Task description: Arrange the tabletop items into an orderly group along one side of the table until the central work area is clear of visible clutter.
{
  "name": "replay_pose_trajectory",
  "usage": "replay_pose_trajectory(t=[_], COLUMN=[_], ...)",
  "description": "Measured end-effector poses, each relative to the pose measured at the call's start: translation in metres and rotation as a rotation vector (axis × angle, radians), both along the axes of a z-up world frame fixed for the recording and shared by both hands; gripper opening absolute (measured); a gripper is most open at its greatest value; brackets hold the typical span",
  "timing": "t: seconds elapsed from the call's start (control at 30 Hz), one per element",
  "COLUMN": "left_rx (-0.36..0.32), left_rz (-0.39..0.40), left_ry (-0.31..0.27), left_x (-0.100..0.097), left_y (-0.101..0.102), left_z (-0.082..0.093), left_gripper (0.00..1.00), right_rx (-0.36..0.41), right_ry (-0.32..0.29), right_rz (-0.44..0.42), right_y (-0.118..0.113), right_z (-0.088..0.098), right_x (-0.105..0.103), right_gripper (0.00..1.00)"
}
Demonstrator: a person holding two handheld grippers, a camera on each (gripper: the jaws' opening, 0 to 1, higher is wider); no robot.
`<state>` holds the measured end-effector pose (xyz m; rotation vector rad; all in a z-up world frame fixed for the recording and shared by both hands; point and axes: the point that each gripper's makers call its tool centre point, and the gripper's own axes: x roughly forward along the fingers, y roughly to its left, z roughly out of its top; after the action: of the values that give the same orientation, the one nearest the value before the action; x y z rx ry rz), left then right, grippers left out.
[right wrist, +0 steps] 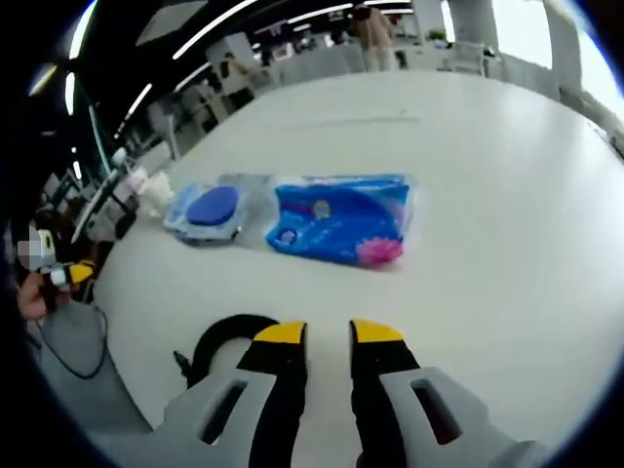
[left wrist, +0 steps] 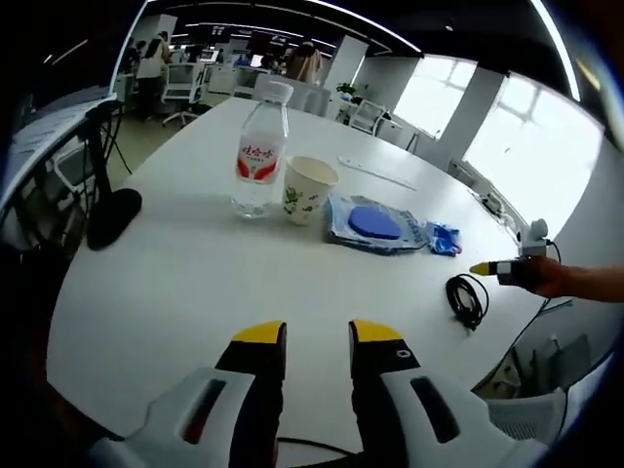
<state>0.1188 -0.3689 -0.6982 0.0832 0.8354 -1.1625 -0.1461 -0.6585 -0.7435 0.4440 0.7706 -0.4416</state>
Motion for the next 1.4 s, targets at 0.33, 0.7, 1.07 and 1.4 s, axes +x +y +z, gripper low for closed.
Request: replay_pose_trajectory(t=[0.33,0.7,1.07,1.4], left_rx=[-0.035,-0.062,-0.094,-0.109], left_rz=[0.009,-0.002,0.004,0.026], left_ry=[0.016,-0.019,-0.029,-0.009], left_x=[-0.001,-0.010,-0.016,-0.013], left_y=[0.006,0.009,0.006,0.008], left_z=[0.006,0.025,0.039,0.039], left_gripper=[0.24,0.25,0.26,0.25], right_rx=[-0.022,-0.037,-0.115,-0.103], right_ry=[0.049,0.108,0.168,0.165], right_rz=[0.101,0.114,0.117,0.075], right_y=[0.023,0.024,0.021,0.012], right_z=[-0.013,-0.029,-0.030,-0.028], right_x=[0.007,0.009,0.009,0.022], right_gripper=[0.21,0.20,0.09,0.06])
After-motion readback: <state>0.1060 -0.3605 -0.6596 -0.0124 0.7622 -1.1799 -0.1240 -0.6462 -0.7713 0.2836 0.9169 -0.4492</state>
